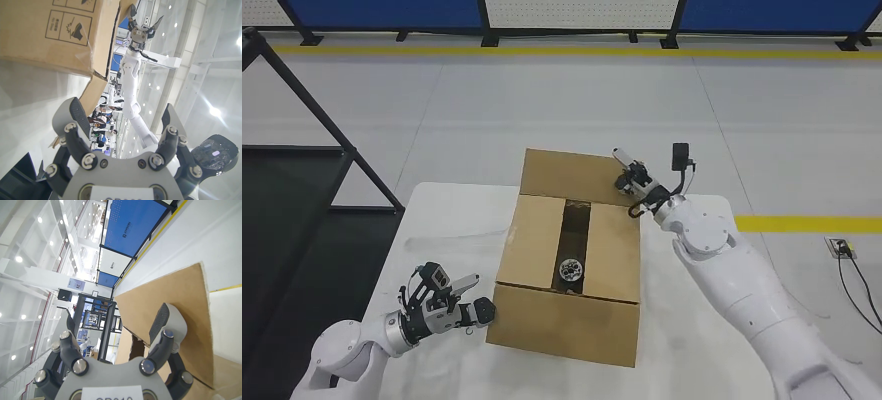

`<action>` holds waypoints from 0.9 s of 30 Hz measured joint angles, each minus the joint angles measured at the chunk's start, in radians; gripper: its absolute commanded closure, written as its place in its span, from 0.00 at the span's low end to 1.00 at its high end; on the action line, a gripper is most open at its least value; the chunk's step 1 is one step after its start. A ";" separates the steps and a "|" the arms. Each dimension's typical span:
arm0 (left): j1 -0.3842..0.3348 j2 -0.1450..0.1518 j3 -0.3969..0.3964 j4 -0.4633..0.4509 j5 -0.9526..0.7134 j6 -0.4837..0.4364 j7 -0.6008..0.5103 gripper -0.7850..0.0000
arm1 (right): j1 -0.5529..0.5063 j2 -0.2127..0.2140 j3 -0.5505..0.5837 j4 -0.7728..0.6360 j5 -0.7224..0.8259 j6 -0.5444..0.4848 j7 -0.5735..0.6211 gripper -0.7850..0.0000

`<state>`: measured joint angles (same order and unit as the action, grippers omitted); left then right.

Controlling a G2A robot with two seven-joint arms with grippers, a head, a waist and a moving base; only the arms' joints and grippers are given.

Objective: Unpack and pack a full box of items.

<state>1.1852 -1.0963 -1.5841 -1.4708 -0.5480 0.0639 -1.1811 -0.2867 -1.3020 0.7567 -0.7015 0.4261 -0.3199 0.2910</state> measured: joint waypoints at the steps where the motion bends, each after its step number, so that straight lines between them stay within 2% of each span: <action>1: 0.000 0.000 0.000 0.000 0.000 0.000 0.000 0.00 | 0.007 -0.007 -0.005 0.016 -0.004 0.006 0.001 0.00; 18: 0.000 0.000 0.000 0.000 0.000 0.000 0.000 0.00 | 0.098 -0.113 -0.059 0.244 -0.085 0.063 0.027 0.00; 22: 0.000 0.000 0.000 0.000 0.000 0.000 0.000 0.00 | 0.107 -0.129 -0.053 0.274 -0.086 0.044 0.021 0.00; 27: 0.002 0.000 -0.001 -0.003 -0.004 -0.001 0.006 0.00 | 0.106 -0.139 -0.034 0.286 -0.087 -0.039 -0.001 0.00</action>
<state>1.1873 -1.0967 -1.5850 -1.4735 -0.5523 0.0633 -1.1755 -0.1808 -1.4408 0.7228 -0.4153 0.3394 -0.3587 0.2905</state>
